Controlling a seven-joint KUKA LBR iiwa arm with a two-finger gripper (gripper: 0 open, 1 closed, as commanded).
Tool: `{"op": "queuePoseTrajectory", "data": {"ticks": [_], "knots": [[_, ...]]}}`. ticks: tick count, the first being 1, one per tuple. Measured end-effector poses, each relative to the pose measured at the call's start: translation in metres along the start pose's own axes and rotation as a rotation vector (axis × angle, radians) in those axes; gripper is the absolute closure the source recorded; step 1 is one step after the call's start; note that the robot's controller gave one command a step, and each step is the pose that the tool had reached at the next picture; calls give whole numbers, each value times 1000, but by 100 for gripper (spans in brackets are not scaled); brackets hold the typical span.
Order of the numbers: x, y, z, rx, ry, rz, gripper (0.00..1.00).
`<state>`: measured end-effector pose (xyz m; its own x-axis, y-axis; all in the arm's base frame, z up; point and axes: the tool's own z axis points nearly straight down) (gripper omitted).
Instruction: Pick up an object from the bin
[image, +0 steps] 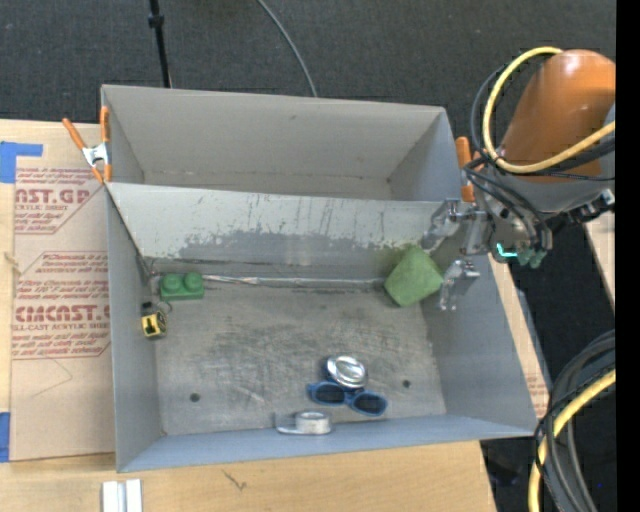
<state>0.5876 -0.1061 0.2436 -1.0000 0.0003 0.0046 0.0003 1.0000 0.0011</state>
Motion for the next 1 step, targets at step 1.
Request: {"op": "queuePoseTrajectory", "data": {"ticks": [1], "knots": [[-2,0,-4,2,-8,-2,100]]}}
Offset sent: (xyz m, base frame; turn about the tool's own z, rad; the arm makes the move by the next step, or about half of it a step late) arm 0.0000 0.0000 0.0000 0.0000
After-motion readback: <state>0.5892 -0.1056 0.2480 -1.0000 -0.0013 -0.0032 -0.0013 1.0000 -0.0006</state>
